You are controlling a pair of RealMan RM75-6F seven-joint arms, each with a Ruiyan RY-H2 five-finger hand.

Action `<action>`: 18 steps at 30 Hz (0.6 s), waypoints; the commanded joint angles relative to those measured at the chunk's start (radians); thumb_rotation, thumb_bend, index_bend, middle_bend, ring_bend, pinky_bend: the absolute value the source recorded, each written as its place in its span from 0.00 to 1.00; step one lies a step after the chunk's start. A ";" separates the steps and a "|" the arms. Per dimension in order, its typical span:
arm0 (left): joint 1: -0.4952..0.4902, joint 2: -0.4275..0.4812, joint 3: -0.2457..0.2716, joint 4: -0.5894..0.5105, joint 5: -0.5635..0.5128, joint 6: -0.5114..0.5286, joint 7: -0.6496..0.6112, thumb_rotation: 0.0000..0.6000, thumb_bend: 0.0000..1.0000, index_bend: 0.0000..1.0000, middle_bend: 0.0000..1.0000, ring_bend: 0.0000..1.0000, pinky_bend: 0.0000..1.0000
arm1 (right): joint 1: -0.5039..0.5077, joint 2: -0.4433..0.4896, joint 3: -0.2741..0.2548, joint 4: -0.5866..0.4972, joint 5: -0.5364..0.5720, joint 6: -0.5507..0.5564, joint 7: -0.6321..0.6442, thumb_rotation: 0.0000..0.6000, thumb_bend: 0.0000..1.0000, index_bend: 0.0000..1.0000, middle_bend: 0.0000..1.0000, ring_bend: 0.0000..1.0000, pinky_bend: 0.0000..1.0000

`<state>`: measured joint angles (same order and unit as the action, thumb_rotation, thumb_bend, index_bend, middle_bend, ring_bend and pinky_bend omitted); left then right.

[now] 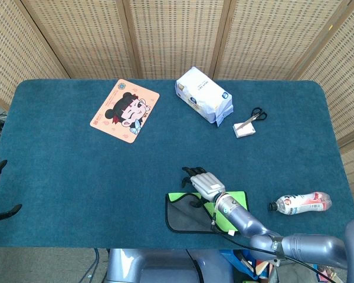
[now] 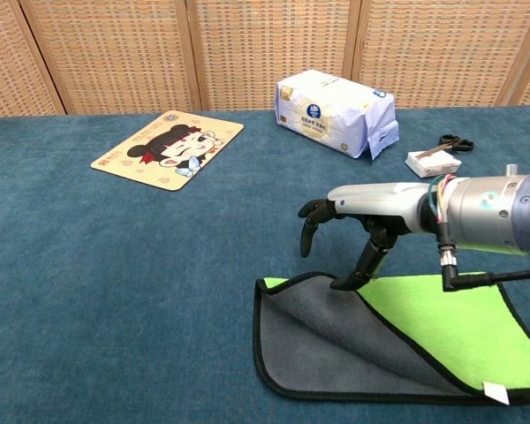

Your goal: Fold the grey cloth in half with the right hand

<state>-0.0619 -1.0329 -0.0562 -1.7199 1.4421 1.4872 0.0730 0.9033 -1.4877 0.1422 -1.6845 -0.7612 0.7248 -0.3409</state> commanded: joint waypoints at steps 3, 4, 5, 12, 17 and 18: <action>-0.003 -0.001 -0.004 0.002 -0.010 -0.006 0.001 1.00 0.16 0.00 0.00 0.00 0.00 | 0.046 -0.028 -0.013 0.028 0.064 -0.009 -0.026 1.00 0.38 0.34 0.00 0.00 0.00; -0.004 -0.002 -0.005 0.002 -0.012 -0.008 0.001 1.00 0.16 0.00 0.00 0.00 0.00 | 0.049 -0.029 -0.015 0.030 0.067 -0.010 -0.027 1.00 0.38 0.34 0.00 0.00 0.00; -0.005 -0.002 -0.005 0.002 -0.015 -0.011 0.002 1.00 0.16 0.00 0.00 0.00 0.00 | 0.053 -0.032 -0.018 0.033 0.069 -0.012 -0.027 1.00 0.39 0.36 0.00 0.00 0.00; -0.009 -0.005 -0.008 0.004 -0.027 -0.019 0.009 1.00 0.16 0.00 0.00 0.00 0.00 | 0.072 -0.047 -0.040 0.045 0.080 -0.014 -0.031 1.00 0.44 0.44 0.00 0.00 0.00; -0.011 -0.007 -0.008 0.004 -0.028 -0.021 0.013 1.00 0.16 0.00 0.00 0.00 0.00 | 0.076 -0.040 -0.051 0.031 0.070 -0.014 -0.022 1.00 0.46 0.51 0.00 0.00 0.00; -0.011 -0.007 -0.007 0.004 -0.028 -0.021 0.014 1.00 0.16 0.00 0.00 0.00 0.00 | 0.076 -0.039 -0.054 0.029 0.068 -0.013 -0.021 1.00 0.46 0.53 0.00 0.00 0.00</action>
<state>-0.0731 -1.0399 -0.0635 -1.7160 1.4142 1.4662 0.0873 0.9794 -1.5272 0.0887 -1.6548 -0.6923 0.7114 -0.3629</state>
